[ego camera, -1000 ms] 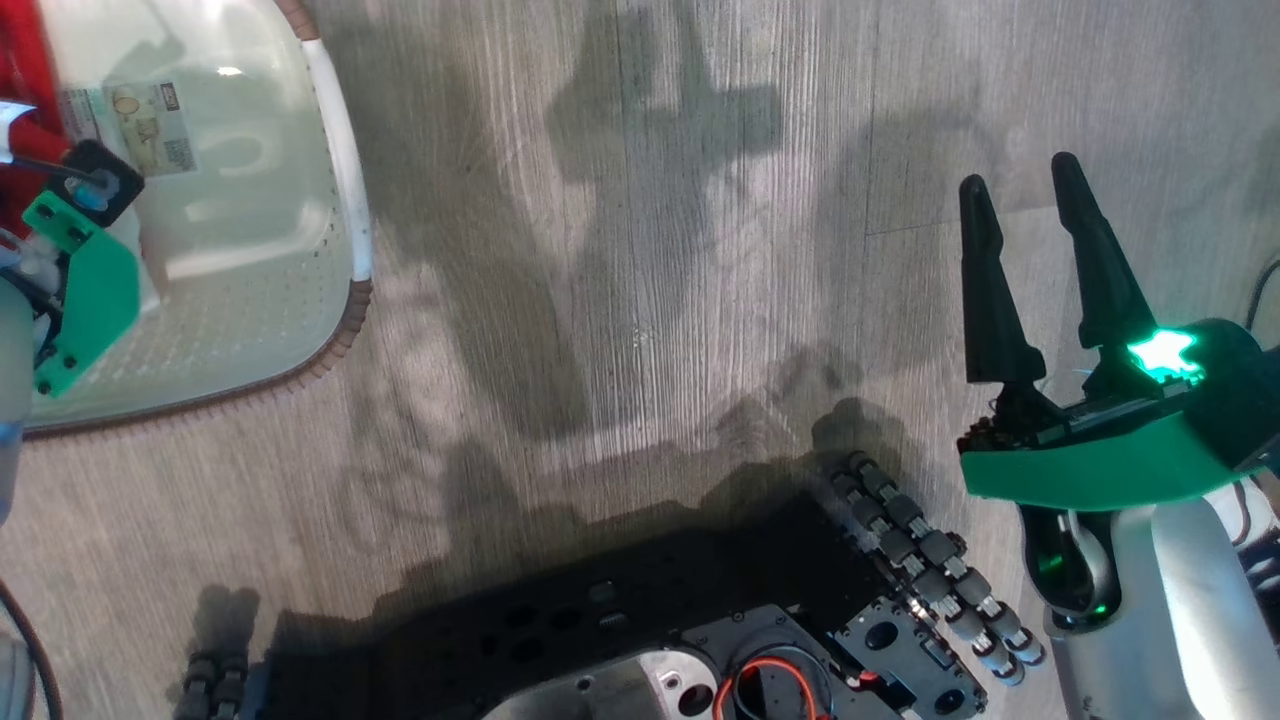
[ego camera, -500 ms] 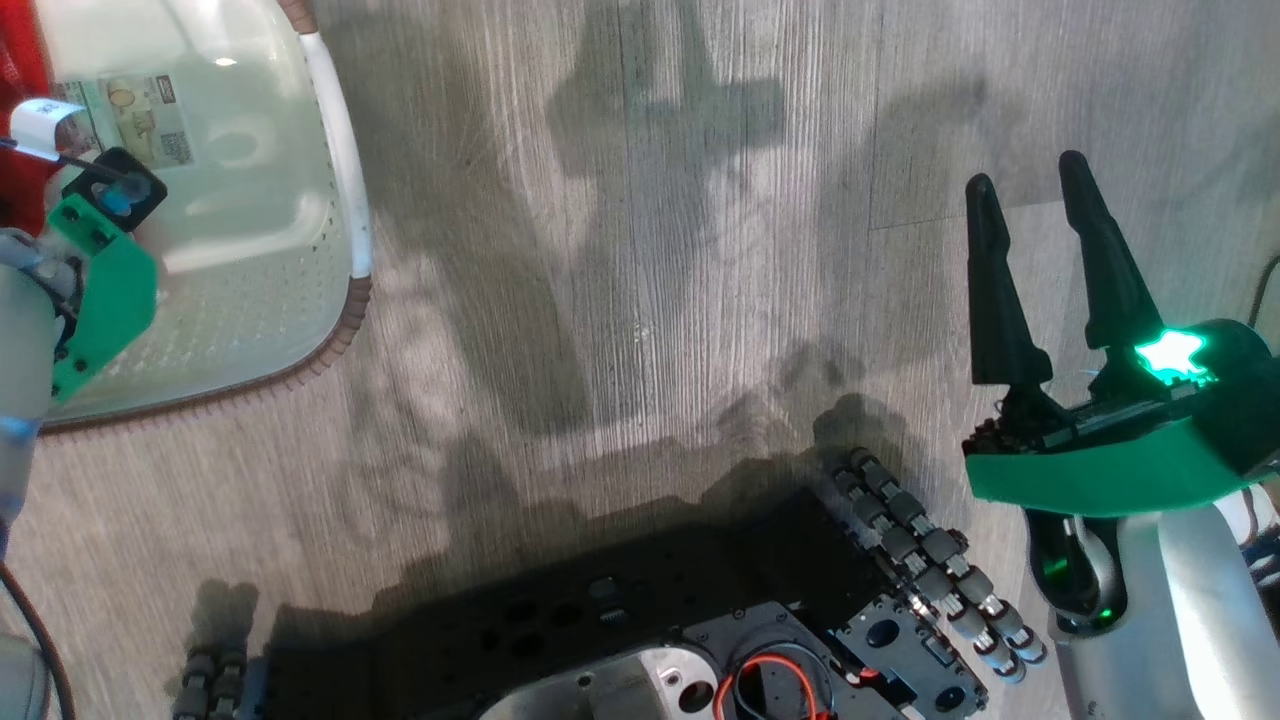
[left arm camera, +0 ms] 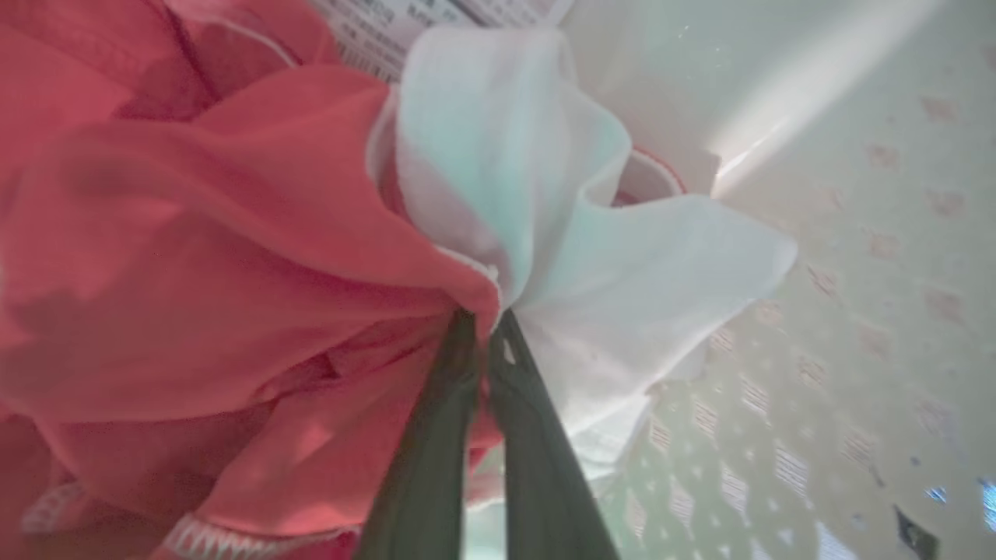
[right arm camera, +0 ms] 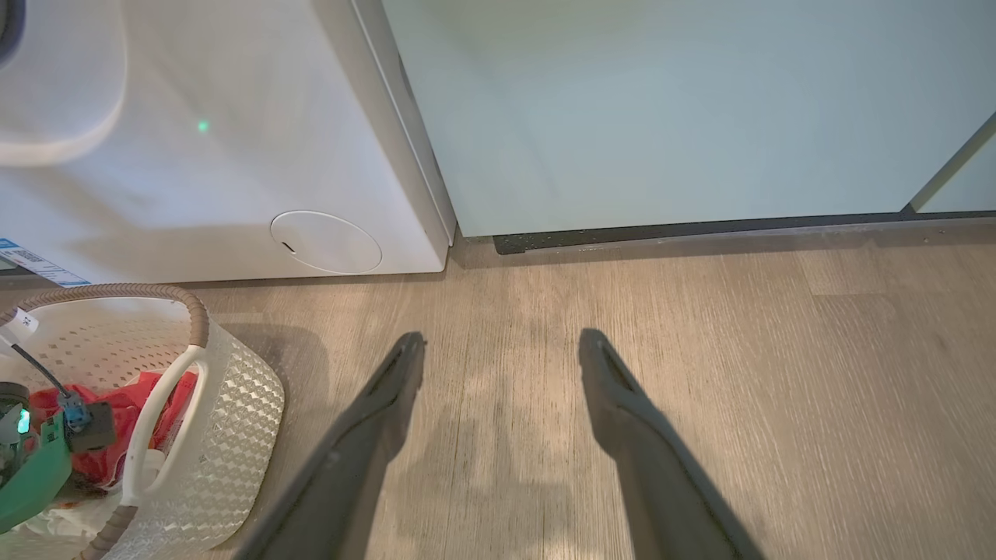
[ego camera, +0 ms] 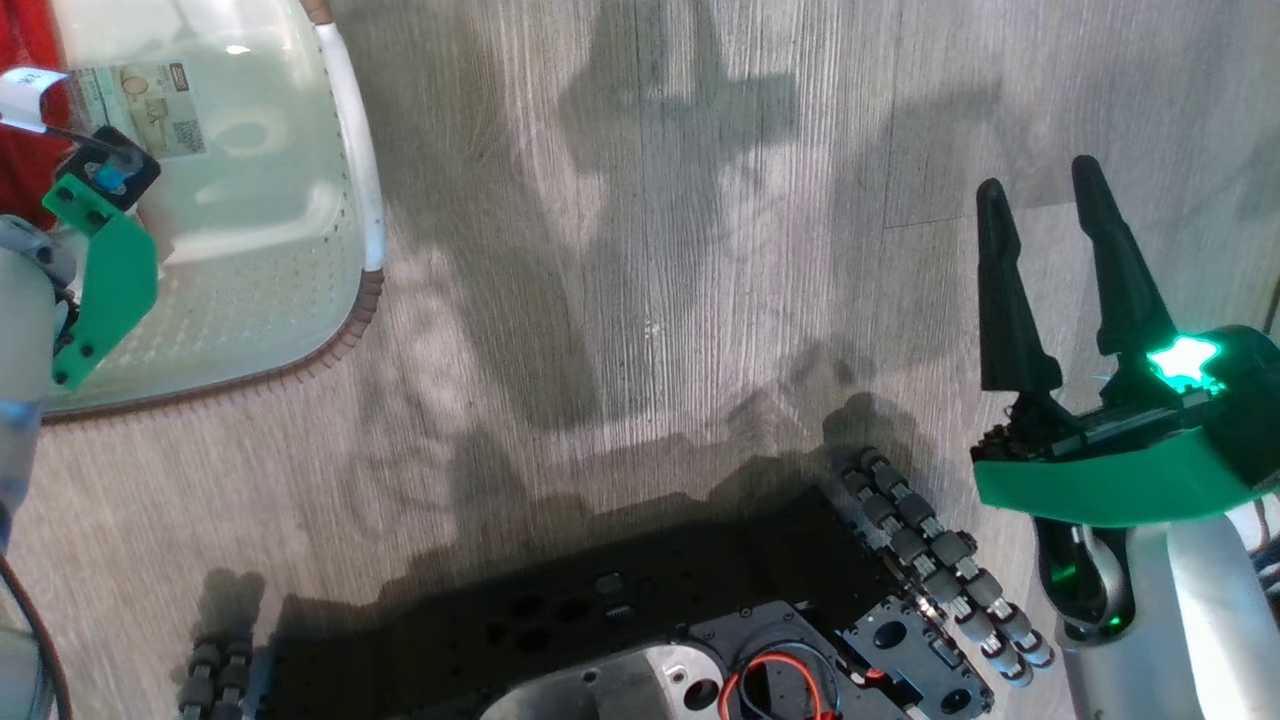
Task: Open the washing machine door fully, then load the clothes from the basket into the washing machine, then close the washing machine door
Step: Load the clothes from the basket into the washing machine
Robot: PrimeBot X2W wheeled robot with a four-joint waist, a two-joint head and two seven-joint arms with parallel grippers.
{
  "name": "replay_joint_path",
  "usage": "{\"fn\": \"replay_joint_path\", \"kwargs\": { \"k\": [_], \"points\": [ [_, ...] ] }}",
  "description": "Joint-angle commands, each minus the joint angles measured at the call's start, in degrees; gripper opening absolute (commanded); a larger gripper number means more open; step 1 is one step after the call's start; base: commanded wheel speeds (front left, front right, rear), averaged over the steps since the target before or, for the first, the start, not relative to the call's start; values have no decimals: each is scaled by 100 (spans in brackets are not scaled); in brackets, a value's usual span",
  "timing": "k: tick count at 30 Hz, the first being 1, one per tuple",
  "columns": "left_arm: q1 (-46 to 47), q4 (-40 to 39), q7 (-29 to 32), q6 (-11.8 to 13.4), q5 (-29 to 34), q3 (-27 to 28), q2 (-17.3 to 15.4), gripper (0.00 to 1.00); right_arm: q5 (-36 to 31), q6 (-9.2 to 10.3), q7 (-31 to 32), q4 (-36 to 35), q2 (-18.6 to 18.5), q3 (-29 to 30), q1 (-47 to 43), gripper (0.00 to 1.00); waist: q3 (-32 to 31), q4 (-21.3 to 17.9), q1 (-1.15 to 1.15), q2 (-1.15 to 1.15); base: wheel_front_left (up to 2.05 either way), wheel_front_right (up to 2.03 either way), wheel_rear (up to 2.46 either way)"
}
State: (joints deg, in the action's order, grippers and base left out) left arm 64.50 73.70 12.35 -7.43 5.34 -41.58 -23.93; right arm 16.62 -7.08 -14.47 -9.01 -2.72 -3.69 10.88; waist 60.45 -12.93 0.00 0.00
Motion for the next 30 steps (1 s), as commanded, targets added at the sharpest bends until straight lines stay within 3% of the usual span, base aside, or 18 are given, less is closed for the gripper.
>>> {"fn": "replay_joint_path", "kwargs": {
  "k": [1, 12, 18, 26, 30],
  "points": [
    [-66, 23, -7, -5, -85, 44, -206, 0, -40, -41, -52, -164, -16, -59, -324, 100, 11, 15, 0, 0, 0, 0, 0],
    [-59, 23, -82, 1, -290, -23, -175, 0, -34, -41, -52, -128, -16, -143, -156, 100, -67, -5, 0, 0, 0, 0, 0],
    [-221, 23, -260, 149, -501, 88, -144, 0, -4, -41, -52, -83, -16, -156, -3, 100, -294, -97, 0, 0, 0, 0, 0],
    [-826, 24, -647, 245, -827, 219, 57, 0, -52, -41, -52, 122, -16, -171, 44, 100, -1129, -51, 0, 0, 0, 0, 0],
    [-1103, 5, -1019, 416, -1053, 370, 193, 0, -122, -41, -52, 228, -16, -158, 1, 100, -1632, 66, 0, 0, 0, 0, 0]
  ]
}}
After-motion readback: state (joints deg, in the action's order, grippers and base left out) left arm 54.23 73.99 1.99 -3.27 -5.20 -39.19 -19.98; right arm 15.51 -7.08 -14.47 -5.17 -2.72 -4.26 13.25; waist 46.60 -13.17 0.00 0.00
